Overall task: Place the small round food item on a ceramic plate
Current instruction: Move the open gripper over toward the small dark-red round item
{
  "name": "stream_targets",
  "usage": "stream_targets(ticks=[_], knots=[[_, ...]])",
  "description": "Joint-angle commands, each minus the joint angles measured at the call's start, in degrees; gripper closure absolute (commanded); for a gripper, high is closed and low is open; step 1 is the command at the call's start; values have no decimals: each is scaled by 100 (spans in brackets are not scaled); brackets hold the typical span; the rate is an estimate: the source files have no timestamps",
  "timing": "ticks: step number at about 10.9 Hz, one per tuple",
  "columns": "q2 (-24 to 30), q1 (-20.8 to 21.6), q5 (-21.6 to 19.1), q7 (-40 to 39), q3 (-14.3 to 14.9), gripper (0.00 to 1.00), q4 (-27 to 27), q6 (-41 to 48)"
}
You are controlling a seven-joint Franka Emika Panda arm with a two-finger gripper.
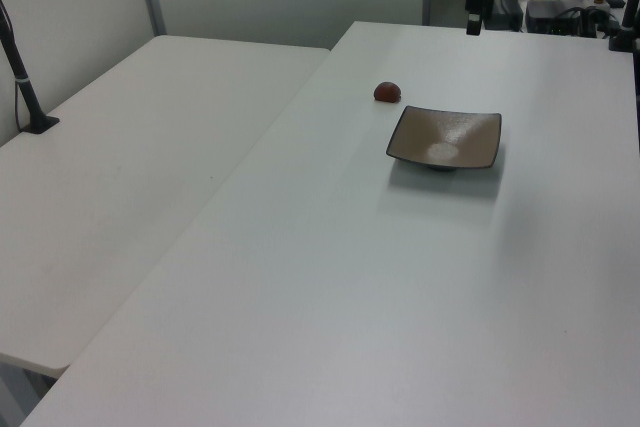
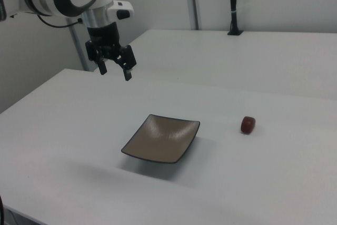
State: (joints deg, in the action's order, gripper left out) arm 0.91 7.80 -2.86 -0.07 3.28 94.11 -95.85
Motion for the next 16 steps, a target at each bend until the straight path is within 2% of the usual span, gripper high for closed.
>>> stream_targets(ticks=[1,11,14,16], knots=[[112,125,-4,51,181,0,143,-188],[-38,108,-56,24,173,0,160,-909],[-379,64,-30,51,235,0,29,-918],[-792,-225,-4,33,244,0,-330,-979]])
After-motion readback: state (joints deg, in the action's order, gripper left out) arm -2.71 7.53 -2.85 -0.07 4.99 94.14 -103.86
